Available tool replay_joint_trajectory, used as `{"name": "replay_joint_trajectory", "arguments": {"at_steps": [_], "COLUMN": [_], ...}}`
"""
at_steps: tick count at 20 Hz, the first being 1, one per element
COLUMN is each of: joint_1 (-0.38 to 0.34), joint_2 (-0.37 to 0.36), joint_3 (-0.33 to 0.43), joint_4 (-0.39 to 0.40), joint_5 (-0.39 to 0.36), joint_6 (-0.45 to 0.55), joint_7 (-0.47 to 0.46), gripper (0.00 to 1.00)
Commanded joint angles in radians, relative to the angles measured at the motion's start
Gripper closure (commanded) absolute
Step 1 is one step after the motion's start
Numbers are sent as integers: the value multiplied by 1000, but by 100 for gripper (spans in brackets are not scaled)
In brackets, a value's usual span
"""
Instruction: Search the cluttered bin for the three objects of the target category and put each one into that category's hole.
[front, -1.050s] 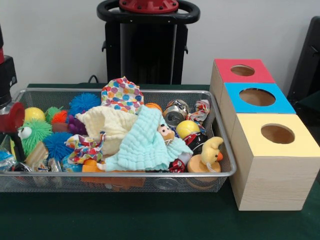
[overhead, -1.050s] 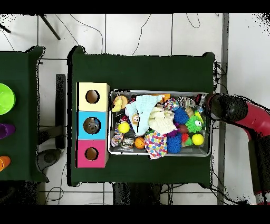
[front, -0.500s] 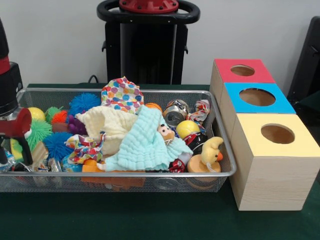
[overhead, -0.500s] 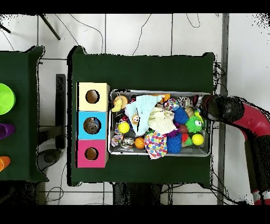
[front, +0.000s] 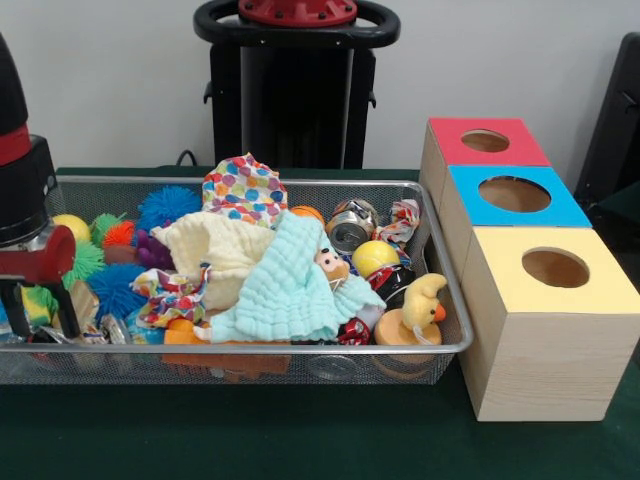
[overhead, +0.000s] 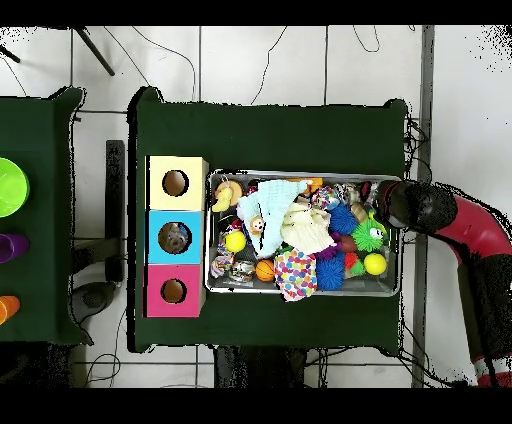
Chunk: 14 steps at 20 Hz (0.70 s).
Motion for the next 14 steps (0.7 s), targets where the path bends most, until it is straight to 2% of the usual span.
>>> {"name": "replay_joint_trajectory", "arguments": {"at_steps": [1,14], "joint_1": [-25,-41], "joint_2": [38,32], "joint_3": [63,83], "joint_4": [6,-12], "joint_5": [-113,-132], "joint_6": [6,34], "joint_7": [-352,-361], "gripper": [0,0]}}
